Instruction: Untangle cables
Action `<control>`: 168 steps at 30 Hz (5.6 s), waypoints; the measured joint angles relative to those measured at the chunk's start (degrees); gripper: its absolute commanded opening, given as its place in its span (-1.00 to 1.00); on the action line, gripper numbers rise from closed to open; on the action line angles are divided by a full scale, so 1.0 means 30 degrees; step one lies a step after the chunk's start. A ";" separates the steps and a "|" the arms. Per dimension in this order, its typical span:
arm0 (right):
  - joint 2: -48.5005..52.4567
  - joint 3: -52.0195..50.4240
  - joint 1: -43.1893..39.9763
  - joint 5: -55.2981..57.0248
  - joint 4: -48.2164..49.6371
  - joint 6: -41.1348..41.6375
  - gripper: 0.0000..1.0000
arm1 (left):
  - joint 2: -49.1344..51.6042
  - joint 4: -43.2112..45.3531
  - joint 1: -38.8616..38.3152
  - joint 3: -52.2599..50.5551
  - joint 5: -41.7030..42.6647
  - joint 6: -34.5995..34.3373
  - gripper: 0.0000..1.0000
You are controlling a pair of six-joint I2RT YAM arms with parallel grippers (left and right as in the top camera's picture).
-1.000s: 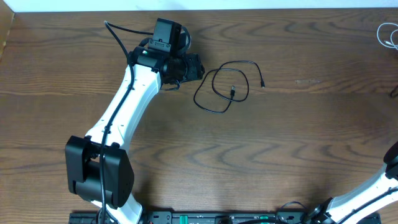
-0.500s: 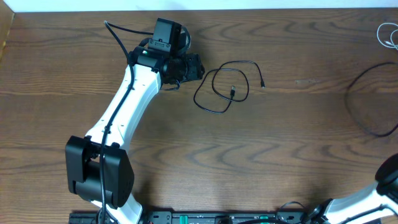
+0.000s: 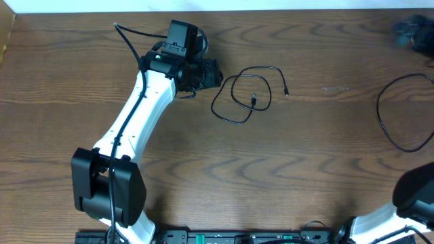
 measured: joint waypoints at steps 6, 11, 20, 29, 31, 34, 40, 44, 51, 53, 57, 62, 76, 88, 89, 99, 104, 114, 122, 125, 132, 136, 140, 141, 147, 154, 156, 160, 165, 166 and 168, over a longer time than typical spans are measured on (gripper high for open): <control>0.1384 -0.0838 0.3504 -0.0481 -0.0160 -0.0721 0.79 | 0.0000 -0.0036 0.0007 0.0000 -0.1107 -0.0335 0.13; 0.3067 -0.1778 0.6186 -0.0488 -0.0648 -0.1763 0.74 | 0.0000 -0.0168 0.0495 0.0000 -0.2506 -0.1661 0.12; 0.4197 -0.1902 1.1497 0.1158 -0.1464 -0.6084 0.52 | 0.0000 -0.1311 0.3118 0.0000 -0.3228 -0.2645 0.13; 0.4524 -0.1916 1.4644 0.1625 -0.2142 -1.3894 0.65 | 0.0000 -0.2186 0.3832 0.0000 -0.3424 -0.2732 0.12; 0.4889 -0.1982 1.5023 0.1661 -0.2149 -1.5467 0.67 | 0.0000 -0.2193 0.3810 0.0000 -0.3424 -0.2732 0.13; 0.5639 -0.2157 1.5548 0.1719 -0.2324 -1.7682 0.67 | 0.0000 -0.2244 0.3818 0.0000 -0.3424 -0.2732 0.12; 0.6710 -0.2266 1.6181 0.1909 -0.2419 -2.0917 0.57 | 0.0000 -0.2331 0.3818 0.0000 -0.3424 -0.2732 0.13; 0.6921 -0.2273 1.6218 0.2025 -0.2885 -2.1551 0.56 | 0.0000 -0.2397 0.3818 0.0000 -0.3424 -0.2732 0.13; 0.7956 -0.2273 1.6211 0.2113 -0.3840 -2.1901 0.52 | 0.0000 -0.2404 0.3810 0.0000 -0.3424 -0.2732 0.13; 0.8167 -0.2310 1.6211 0.2120 -0.4014 -2.1944 0.48 | 0.0000 -0.2404 0.3818 0.0000 -0.3424 -0.2732 0.12; 0.8204 -0.2310 1.6203 0.2098 -0.4401 -2.1959 0.43 | 0.0000 -0.2419 0.3818 0.0000 -0.3424 -0.2732 0.12; 0.8204 -0.2310 1.6160 0.2557 -0.4947 -2.1573 0.37 | 0.0000 -0.2470 0.3818 0.0000 -0.3424 -0.2732 0.13; 0.8189 -0.2084 1.5679 0.8480 -0.4816 -1.4367 0.15 | 0.0000 -0.2565 0.3818 0.0000 -0.3424 -0.2732 0.12; 0.8255 -0.2259 1.5664 0.9894 -0.5646 -0.9209 -0.08 | 0.0000 -0.2565 0.3818 0.0000 -0.3424 -0.2732 0.13; 0.8255 -0.2273 1.5664 0.9916 -0.5770 -0.8750 -0.01 | 0.0000 -0.2565 0.3818 0.0000 -0.3424 -0.2732 0.12; 0.8255 -0.1923 1.5351 0.8808 -0.5705 -0.2914 0.08 | 0.0000 -0.2572 0.3818 0.0000 -0.3424 -0.2732 0.12; 0.7978 -0.1741 1.4972 0.8743 -0.6135 -0.0168 -0.09 | 0.0000 -0.2608 0.3818 0.0000 -0.3424 -0.2732 0.12; 0.7176 -0.1719 1.4090 0.9588 -0.6062 0.2645 0.32 | 0.0000 -0.2608 0.3818 0.0000 -0.3424 -0.2732 0.13; 0.7133 -0.2098 1.3704 0.9828 -0.5829 0.3220 0.12 | 0.0000 -0.2586 0.3810 0.0000 -0.3424 -0.2732 0.12; 0.7125 -0.3198 1.3682 0.9857 -0.5005 0.3344 0.10 | 0.0000 -0.2586 0.3818 0.0000 -0.3424 -0.2732 0.13; 0.6288 -0.5370 1.3682 0.9653 -0.2878 0.4248 0.05 | 0.0000 -0.2586 0.3810 0.0000 -0.3424 -0.2732 0.13; 0.5894 -0.6054 1.3675 0.9617 -0.2259 0.4590 0.13 | 0.0000 -0.2586 0.3818 0.0000 -0.3424 -0.2732 0.13; 0.5741 -0.6375 1.3668 0.8969 -0.2222 0.4539 -0.34 | 0.0000 -0.2514 0.3818 0.0000 -0.3424 -0.2732 0.13; 0.5734 -0.6390 1.3690 0.8845 -0.2266 0.4590 -0.46 | 0.0000 -0.2463 0.3818 0.0000 -0.3424 -0.2732 0.13; 0.5654 -0.6521 1.3719 0.8714 -0.2135 0.4269 -0.94 | 0.0000 -0.2368 0.3810 0.0000 -0.3424 -0.2732 0.12; 0.5763 -0.6142 1.3537 0.8182 -0.2098 0.3810 -0.98 | 0.0000 -0.2375 0.3818 0.0000 -0.3424 -0.2732 0.12; 0.6105 -0.5370 1.3376 0.7912 -0.2892 0.3228 -0.98 | 0.0000 -0.2375 0.3818 0.0000 -0.3424 -0.2732 0.12; 0.6550 -0.2565 1.2859 0.7664 -0.5034 0.1960 -0.98 | 0.0000 -0.2368 0.3818 0.0000 -0.3424 -0.2732 0.13; 0.6120 0.2113 1.2240 0.7402 -0.6754 0.0648 -0.98 | 0.0000 -0.2368 0.3818 0.0000 -0.3424 -0.2732 0.12; 0.5821 0.2805 1.2101 0.7315 -0.7082 0.0474 -0.98 | 0.0000 -0.2368 0.3818 0.0000 -0.3424 -0.2732 0.13; 0.5115 0.4452 1.1759 0.7082 -0.7599 0.0117 -0.98 | 0.0000 -0.2361 0.3810 0.0000 -0.3424 -0.2732 0.12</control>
